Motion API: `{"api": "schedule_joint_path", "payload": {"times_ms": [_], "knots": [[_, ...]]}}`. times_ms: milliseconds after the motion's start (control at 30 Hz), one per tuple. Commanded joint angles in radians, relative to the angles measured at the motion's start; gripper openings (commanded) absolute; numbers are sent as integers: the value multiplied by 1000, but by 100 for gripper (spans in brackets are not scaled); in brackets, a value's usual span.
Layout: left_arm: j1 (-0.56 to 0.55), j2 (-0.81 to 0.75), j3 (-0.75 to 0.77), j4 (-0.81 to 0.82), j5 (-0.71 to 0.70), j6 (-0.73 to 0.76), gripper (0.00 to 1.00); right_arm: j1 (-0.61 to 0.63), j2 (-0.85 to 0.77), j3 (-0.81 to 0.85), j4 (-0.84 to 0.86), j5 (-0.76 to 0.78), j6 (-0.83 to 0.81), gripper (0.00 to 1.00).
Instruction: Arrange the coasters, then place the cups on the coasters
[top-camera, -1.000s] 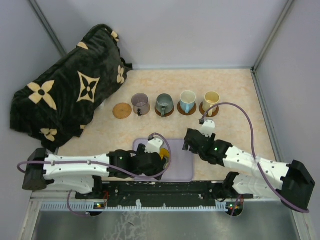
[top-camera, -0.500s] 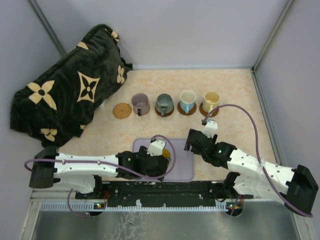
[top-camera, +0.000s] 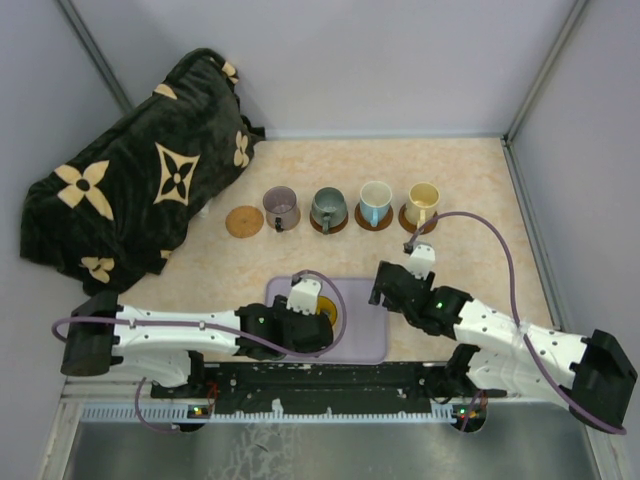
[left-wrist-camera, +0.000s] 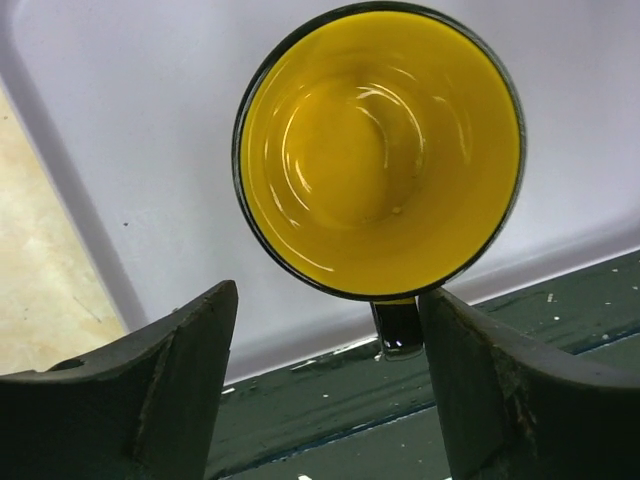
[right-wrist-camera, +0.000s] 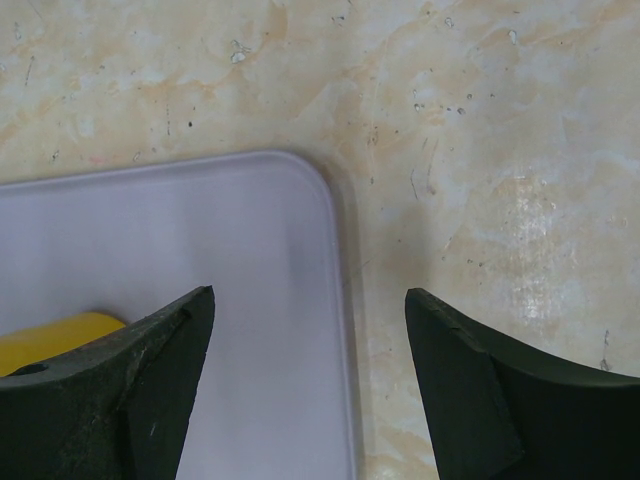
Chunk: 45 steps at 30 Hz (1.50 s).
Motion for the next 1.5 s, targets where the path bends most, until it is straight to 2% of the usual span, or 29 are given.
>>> {"api": "schedule_joint_path", "payload": {"times_ms": [0,100,700,967,1200,1467], "knots": [[-6,-34,-29,-71,-25,-59,76,-5,-15,3,50,2,13,77],[-6,-57,-39,-83,-25,-68,67,-6,-14,2,54,1,15,77],[-5,-26,-68,51,27,45,59,-5,-21,7,48,-2,18,77],[-2,17,-62,31,32,52,62,-5,-16,3,55,-3,19,77],[-1,83,-33,7,50,56,61,-5,-11,2,55,-5,19,77],[4,41,-58,37,29,66,58,-5,-11,-4,54,-10,24,77]]}}
